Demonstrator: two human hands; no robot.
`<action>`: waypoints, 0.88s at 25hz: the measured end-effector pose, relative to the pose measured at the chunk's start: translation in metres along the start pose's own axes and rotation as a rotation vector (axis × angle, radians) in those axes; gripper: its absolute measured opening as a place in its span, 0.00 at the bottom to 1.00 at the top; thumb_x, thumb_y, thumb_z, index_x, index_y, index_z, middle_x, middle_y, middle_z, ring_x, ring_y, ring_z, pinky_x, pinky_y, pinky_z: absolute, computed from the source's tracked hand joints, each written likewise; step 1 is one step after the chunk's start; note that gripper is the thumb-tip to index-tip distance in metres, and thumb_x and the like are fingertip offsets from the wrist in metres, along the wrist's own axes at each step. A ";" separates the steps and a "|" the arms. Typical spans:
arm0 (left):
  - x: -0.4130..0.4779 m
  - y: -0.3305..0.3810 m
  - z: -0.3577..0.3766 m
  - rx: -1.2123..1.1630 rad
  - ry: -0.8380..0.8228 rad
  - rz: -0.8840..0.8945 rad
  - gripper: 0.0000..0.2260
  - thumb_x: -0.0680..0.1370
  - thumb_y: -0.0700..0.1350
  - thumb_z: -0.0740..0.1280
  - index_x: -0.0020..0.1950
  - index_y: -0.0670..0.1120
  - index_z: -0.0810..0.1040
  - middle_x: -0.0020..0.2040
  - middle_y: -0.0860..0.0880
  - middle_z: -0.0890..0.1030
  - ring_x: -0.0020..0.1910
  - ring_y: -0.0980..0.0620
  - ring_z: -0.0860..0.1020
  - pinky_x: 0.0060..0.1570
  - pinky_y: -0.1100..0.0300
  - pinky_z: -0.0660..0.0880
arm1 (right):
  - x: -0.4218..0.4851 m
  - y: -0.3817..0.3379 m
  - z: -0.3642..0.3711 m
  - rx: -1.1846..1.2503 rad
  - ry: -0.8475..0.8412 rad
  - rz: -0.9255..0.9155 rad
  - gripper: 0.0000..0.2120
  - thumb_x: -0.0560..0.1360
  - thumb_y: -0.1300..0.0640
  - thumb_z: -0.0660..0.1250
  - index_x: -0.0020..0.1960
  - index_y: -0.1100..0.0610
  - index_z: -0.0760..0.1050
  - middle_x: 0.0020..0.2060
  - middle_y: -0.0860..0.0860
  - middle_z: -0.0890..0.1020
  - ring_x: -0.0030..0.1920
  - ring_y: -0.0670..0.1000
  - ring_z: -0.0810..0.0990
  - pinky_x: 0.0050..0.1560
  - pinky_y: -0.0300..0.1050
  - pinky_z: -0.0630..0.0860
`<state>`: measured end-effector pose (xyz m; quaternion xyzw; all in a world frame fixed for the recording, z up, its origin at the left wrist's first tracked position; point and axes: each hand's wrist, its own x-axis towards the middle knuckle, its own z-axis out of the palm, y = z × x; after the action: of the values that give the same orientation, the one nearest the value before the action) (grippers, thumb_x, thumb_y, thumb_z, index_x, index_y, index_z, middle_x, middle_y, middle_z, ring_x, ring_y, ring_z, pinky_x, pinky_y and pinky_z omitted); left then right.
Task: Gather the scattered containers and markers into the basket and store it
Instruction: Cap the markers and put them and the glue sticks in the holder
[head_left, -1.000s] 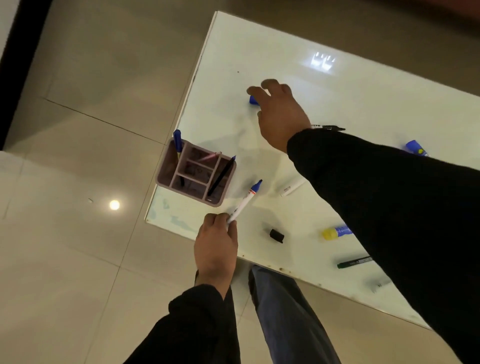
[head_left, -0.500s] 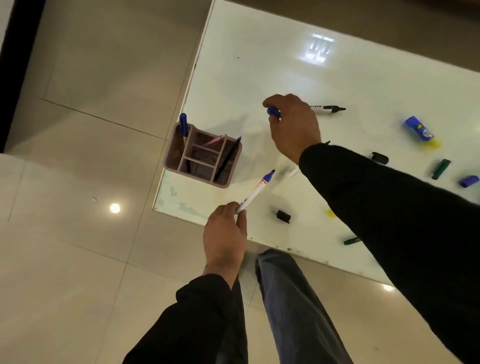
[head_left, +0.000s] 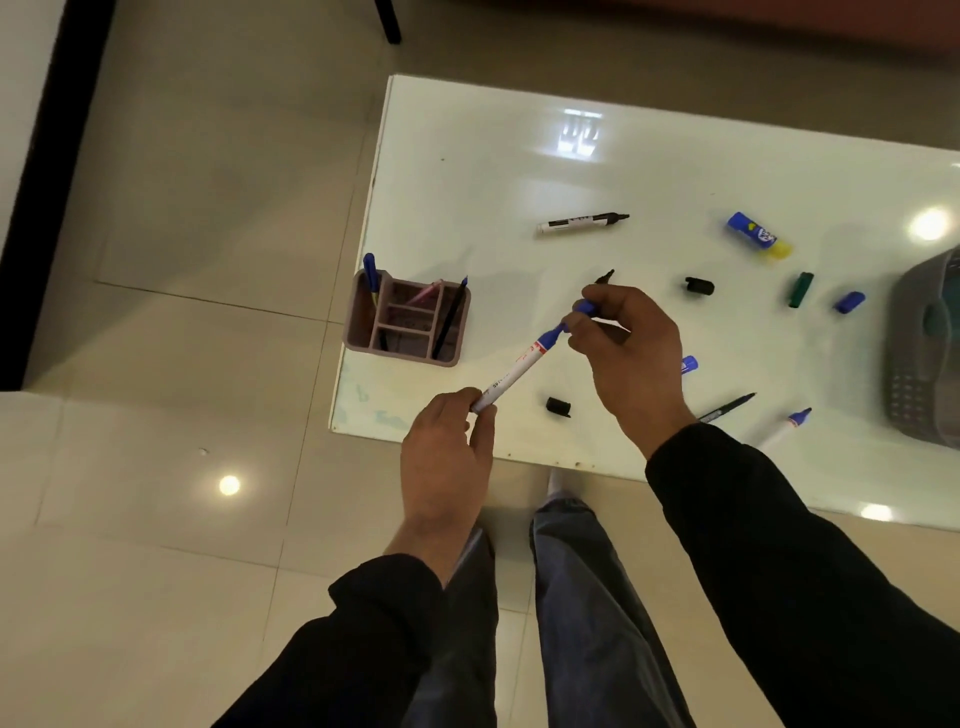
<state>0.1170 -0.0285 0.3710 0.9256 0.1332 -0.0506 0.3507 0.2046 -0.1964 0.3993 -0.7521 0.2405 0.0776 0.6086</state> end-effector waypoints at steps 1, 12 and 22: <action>0.000 -0.002 -0.005 -0.005 -0.002 0.008 0.12 0.78 0.49 0.68 0.58 0.45 0.80 0.47 0.51 0.82 0.40 0.55 0.77 0.41 0.61 0.77 | -0.005 -0.002 0.001 0.028 0.016 0.010 0.09 0.76 0.63 0.72 0.54 0.54 0.80 0.48 0.50 0.84 0.44 0.49 0.85 0.53 0.53 0.83; -0.006 -0.019 -0.044 -0.053 0.016 0.054 0.12 0.78 0.48 0.68 0.57 0.43 0.81 0.47 0.50 0.82 0.42 0.54 0.77 0.44 0.57 0.79 | -0.049 -0.018 0.055 0.205 0.023 0.023 0.10 0.79 0.64 0.69 0.59 0.57 0.78 0.52 0.55 0.84 0.49 0.50 0.86 0.49 0.41 0.83; 0.049 -0.012 -0.099 -0.122 0.074 0.114 0.09 0.77 0.39 0.66 0.56 0.42 0.82 0.46 0.46 0.82 0.43 0.49 0.81 0.45 0.49 0.82 | -0.071 -0.004 0.099 0.431 0.217 0.176 0.12 0.80 0.62 0.68 0.62 0.63 0.77 0.49 0.58 0.85 0.49 0.54 0.86 0.50 0.45 0.83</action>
<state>0.1604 0.0565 0.4284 0.9098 0.0961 0.0116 0.4035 0.1620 -0.0824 0.4078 -0.5854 0.3799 -0.0041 0.7163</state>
